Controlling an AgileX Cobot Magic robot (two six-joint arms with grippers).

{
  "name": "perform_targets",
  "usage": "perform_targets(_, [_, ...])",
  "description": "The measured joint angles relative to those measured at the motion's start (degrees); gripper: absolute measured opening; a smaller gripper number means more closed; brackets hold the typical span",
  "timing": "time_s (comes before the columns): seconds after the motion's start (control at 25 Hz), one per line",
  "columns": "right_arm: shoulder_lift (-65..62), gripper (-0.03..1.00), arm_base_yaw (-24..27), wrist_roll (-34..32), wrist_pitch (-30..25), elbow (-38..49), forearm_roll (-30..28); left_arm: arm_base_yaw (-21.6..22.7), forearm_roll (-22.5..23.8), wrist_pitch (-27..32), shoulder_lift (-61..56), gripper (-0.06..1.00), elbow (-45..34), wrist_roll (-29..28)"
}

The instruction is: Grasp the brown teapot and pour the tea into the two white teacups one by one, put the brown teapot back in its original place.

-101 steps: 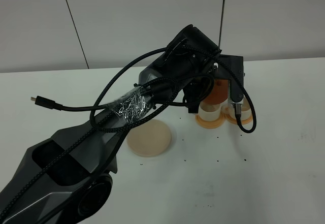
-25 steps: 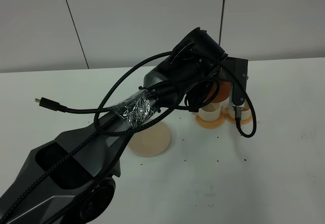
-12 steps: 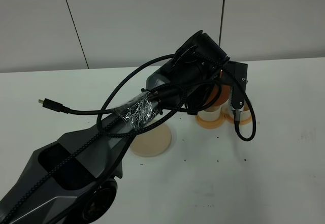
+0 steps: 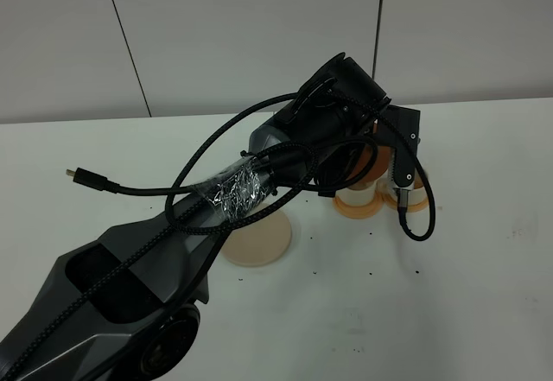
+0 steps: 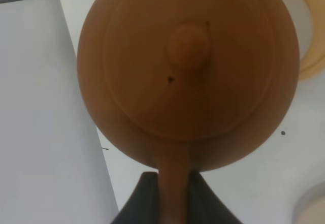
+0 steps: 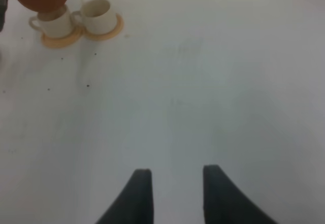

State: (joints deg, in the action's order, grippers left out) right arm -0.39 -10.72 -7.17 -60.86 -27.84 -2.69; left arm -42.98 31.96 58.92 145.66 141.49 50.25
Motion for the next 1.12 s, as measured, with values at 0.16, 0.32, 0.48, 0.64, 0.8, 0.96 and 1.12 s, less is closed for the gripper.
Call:
perform_targets(0.16, [0.0, 0.24, 0.0, 0.0, 0.0, 0.0, 0.0, 0.0, 0.1, -0.2, 0.0, 0.17, 0.0, 0.0])
perform_targets(0.32, [0.0, 0.24, 0.0, 0.0, 0.0, 0.0, 0.0, 0.0, 0.1, -0.2, 0.0, 0.17, 0.0, 0.0])
perform_targets(0.48, [0.0, 0.24, 0.0, 0.0, 0.0, 0.0, 0.0, 0.0, 0.5, -0.6, 0.0, 0.17, 0.0, 0.0])
perform_targets(0.64, [0.0, 0.24, 0.0, 0.0, 0.0, 0.0, 0.0, 0.0, 1.2, -1.1, 0.0, 0.17, 0.0, 0.0])
perform_targets(0.8, [0.0, 0.24, 0.0, 0.0, 0.0, 0.0, 0.0, 0.0, 1.3, -1.7, 0.0, 0.17, 0.0, 0.0])
perform_targets(0.96, [0.0, 0.24, 0.0, 0.0, 0.0, 0.0, 0.0, 0.0, 1.4, -1.9, 0.0, 0.17, 0.0, 0.0])
perform_targets(1.12, [0.0, 0.24, 0.0, 0.0, 0.0, 0.0, 0.0, 0.0, 1.4, -2.0, 0.0, 0.17, 0.0, 0.0])
